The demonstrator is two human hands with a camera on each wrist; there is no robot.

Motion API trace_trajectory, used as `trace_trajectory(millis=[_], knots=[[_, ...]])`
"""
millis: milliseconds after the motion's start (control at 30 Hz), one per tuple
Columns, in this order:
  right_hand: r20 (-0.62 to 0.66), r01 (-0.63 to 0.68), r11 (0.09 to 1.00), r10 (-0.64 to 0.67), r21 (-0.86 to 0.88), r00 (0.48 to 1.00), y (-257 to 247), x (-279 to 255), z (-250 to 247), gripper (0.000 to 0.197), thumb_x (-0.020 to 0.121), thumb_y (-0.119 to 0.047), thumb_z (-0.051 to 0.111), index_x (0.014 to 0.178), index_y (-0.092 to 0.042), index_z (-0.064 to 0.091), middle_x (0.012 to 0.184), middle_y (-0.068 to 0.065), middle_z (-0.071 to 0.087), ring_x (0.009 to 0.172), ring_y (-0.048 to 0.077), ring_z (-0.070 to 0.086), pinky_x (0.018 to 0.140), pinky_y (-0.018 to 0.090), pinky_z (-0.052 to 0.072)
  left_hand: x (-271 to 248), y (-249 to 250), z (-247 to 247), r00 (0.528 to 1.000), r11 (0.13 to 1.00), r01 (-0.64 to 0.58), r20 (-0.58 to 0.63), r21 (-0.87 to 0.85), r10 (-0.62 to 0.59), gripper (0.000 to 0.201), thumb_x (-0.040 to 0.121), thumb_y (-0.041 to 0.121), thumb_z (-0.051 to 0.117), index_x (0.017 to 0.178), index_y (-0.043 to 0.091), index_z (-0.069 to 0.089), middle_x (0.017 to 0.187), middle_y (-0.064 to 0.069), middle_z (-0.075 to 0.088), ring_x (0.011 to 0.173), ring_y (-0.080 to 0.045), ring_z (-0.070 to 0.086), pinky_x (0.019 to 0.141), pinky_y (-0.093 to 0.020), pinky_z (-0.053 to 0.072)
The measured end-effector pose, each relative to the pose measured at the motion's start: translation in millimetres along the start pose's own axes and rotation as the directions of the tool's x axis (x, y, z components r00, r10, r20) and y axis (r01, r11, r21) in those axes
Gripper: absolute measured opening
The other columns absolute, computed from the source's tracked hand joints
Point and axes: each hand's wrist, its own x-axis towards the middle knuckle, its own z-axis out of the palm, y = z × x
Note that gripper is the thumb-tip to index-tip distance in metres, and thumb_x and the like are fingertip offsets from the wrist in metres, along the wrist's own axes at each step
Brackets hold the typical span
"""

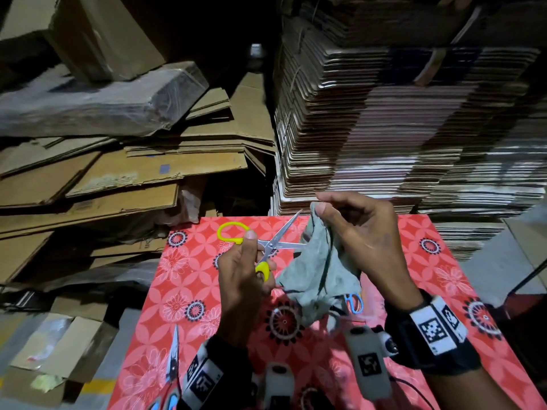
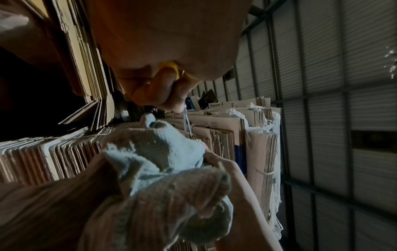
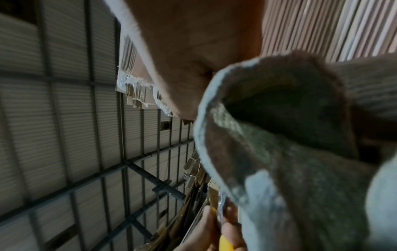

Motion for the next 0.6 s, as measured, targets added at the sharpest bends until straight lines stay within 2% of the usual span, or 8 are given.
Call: trace_trajectory(millis=[67, 200, 300, 367, 433, 500, 600], knots=[[0.008, -0.005, 1.0, 0.005, 0.019, 1.0, -0.4, -0.2, 1.5, 0.017, 0.087, -0.012, 0.083, 0.104, -0.013, 0.082, 0.093, -0.003, 0.081, 0.088, 0.007, 0.075, 0.081, 0.02, 0.055, -0.1, 1.2, 0.3, 1.0, 1.0, 0.001, 0.009, -0.002, -0.001, 0.043, 0.108, 0.032, 0.046, 0.073, 0.006, 0.047, 0.051, -0.003, 0.055, 0.034, -0.011, 0.033, 0.037, -0.019, 0.026], [0.074, -0.052, 0.997, 0.047, 0.065, 0.996, 1.7, -2.0, 5.3, 0.02, 0.087, -0.013, 0.083, 0.107, -0.011, 0.081, 0.101, -0.001, 0.081, 0.099, 0.014, 0.076, 0.091, 0.031, 0.057, -2.6, 3.6, 2.3, 0.999, 1.0, -0.012, 0.03, -0.001, 0.012, 0.044, 0.098, 0.043, 0.05, 0.074, 0.007, 0.046, 0.052, -0.004, 0.053, 0.035, -0.013, 0.031, 0.038, -0.019, 0.023], [0.13, -0.033, 0.999, 0.028, 0.037, 0.991, 1.1, -2.2, 2.9, 0.021, 0.088, -0.016, 0.083, 0.108, -0.013, 0.082, 0.105, -0.002, 0.081, 0.105, 0.015, 0.075, 0.096, 0.036, 0.057, -2.5, 1.4, 0.9, 1.0, 1.0, -0.02, 0.011, 0.017, 0.02, 0.046, 0.107, 0.034, 0.048, 0.069, 0.008, 0.048, 0.055, -0.01, 0.055, 0.036, -0.013, 0.032, 0.037, -0.016, 0.029], [0.162, -0.037, 0.999, 0.034, 0.012, 0.986, -1.5, -1.5, 1.2, 0.019, 0.087, -0.015, 0.083, 0.106, -0.013, 0.082, 0.104, -0.003, 0.081, 0.103, 0.014, 0.076, 0.093, 0.033, 0.058, -2.9, 0.5, 0.7, 0.999, 0.999, -0.036, 0.012, 0.041, 0.035, 0.05, 0.109, 0.035, 0.05, 0.068, 0.008, 0.05, 0.056, -0.013, 0.055, 0.036, -0.012, 0.034, 0.036, -0.016, 0.033], [0.186, -0.064, 0.998, 0.061, 0.01, 0.981, -4.4, 0.1, 0.0, 0.019, 0.087, -0.009, 0.082, 0.106, -0.009, 0.081, 0.103, -0.001, 0.081, 0.097, 0.015, 0.077, 0.085, 0.027, 0.059, -4.0, 0.5, 1.7, 0.998, 0.996, -0.053, 0.024, 0.07, 0.051, 0.052, 0.109, 0.037, 0.05, 0.067, 0.007, 0.051, 0.055, -0.014, 0.054, 0.034, -0.011, 0.036, 0.035, -0.016, 0.033], [0.221, -0.088, 0.996, 0.083, 0.013, 0.972, -3.5, 2.5, -1.0, 0.02, 0.087, -0.005, 0.08, 0.107, -0.005, 0.08, 0.101, 0.002, 0.081, 0.091, 0.017, 0.077, 0.079, 0.027, 0.061, -4.7, -0.2, 1.7, 0.998, 0.994, -0.058, 0.029, 0.094, 0.055, 0.05, 0.109, 0.031, 0.049, 0.066, 0.007, 0.052, 0.054, -0.014, 0.054, 0.032, -0.008, 0.038, 0.035, -0.015, 0.032], [0.319, -0.091, 0.996, 0.088, -0.007, 0.944, 2.4, 6.3, -1.3, 0.024, 0.092, -0.002, 0.075, 0.115, -0.008, 0.077, 0.093, -0.007, 0.077, 0.086, 0.007, 0.07, 0.079, 0.022, 0.054, -7.2, 0.2, 0.9, 0.996, 0.99, -0.076, 0.054, 0.116, 0.07, 0.049, 0.103, 0.042, 0.056, 0.064, 0.012, 0.052, 0.056, -0.014, 0.055, 0.034, -0.006, 0.041, 0.036, -0.016, 0.033]])
